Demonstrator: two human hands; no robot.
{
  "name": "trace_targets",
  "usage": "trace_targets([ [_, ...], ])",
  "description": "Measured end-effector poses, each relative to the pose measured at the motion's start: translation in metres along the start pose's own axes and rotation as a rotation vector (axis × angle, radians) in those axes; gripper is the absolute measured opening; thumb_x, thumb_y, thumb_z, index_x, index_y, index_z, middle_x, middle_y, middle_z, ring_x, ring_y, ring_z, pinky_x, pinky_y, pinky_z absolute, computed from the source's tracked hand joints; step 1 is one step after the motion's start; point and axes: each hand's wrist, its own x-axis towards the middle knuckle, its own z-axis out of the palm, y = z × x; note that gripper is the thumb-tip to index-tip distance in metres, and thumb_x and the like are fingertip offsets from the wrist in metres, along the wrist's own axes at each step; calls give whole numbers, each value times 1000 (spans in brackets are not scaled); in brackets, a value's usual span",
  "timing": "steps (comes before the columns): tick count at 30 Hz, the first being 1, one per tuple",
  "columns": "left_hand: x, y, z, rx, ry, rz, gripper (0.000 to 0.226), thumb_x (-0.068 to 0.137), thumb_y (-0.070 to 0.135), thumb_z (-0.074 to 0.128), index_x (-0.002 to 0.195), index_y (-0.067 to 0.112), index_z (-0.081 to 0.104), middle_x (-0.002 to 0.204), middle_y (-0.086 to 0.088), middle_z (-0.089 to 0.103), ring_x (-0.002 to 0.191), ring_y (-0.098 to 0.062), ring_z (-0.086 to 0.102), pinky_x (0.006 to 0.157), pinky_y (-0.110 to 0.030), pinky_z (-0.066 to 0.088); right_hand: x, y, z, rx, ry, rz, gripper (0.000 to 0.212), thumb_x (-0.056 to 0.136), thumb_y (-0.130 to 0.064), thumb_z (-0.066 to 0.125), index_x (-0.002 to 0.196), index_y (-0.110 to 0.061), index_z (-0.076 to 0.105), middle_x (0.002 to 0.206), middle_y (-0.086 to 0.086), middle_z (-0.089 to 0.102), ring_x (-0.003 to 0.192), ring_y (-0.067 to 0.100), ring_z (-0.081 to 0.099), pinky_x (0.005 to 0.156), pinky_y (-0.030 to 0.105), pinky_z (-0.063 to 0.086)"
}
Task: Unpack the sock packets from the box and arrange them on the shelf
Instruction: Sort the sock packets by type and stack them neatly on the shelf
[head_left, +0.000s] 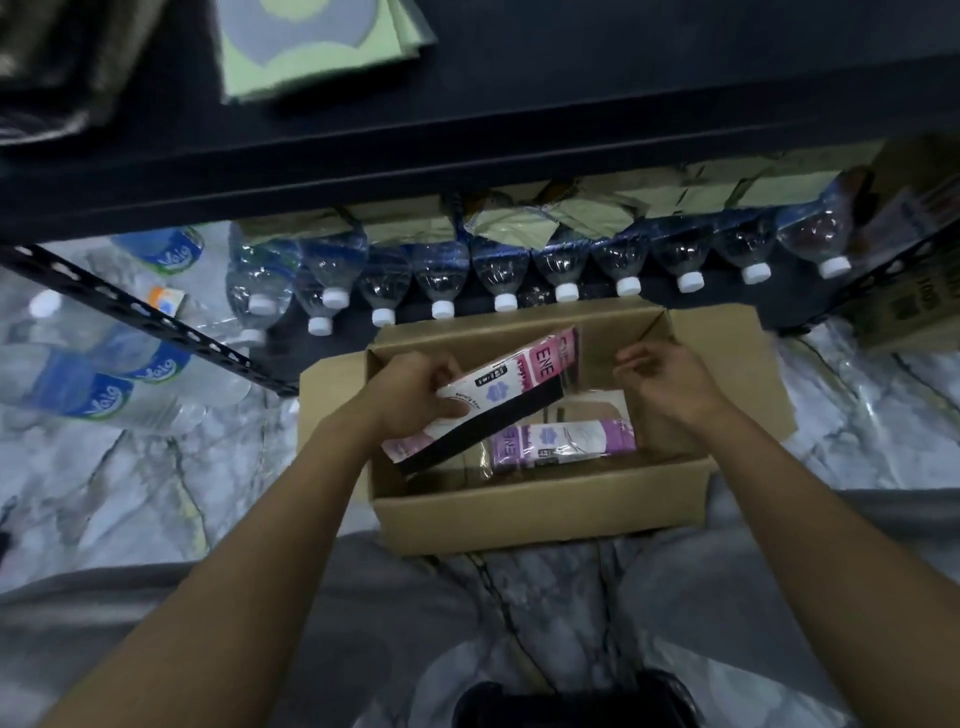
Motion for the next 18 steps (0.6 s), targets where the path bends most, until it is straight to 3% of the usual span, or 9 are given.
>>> trace_targets([
  [4,-54,19,-31,-94,125,-40,24,75,25,83,86,20,62,85,4,72,78,-14,67,72,-30,50,-13,-13,-2,22,-31,-21,16,81,-6,69,97,-7,66,93,12,66,88,19,60,78,21,47],
  [8,-107,17,-41,-373,224,-140,26,73,20,85,88,10,65,91,-7,75,83,-28,71,74,-41,57,-24,-17,8,-59,-118,-39,19,80,-4,68,80,-22,62,84,3,66,83,18,61,85,31,51],
  [9,-117,15,-41,-447,243,-171,28,73,18,84,90,7,65,92,-9,75,82,-29,71,71,-42,58,-26,-16,11,-76,-147,-46,21,79,-3,69,78,-23,62,84,3,66,83,19,62,87,34,52],
  [12,-140,8,-33,-639,283,-243,28,75,10,80,95,2,61,94,-12,75,76,-23,72,54,-30,57,-24,-10,24,-131,-186,-52,15,77,-8,73,84,-19,65,83,1,67,80,17,62,84,36,53],
  [15,-148,-2,-24,-737,324,-289,33,74,10,79,102,2,61,100,-8,76,91,-31,72,80,-51,58,-20,-9,34,-247,-230,-67,16,78,-10,74,92,-11,67,84,0,64,76,14,59,69,21,47],
  [18,-146,-10,-16,-780,329,-297,35,72,13,79,102,7,63,101,-4,76,95,-31,71,88,-54,56,-10,-6,46,-365,-290,-61,24,76,-11,76,98,-7,68,93,6,64,84,16,58,72,19,42],
])
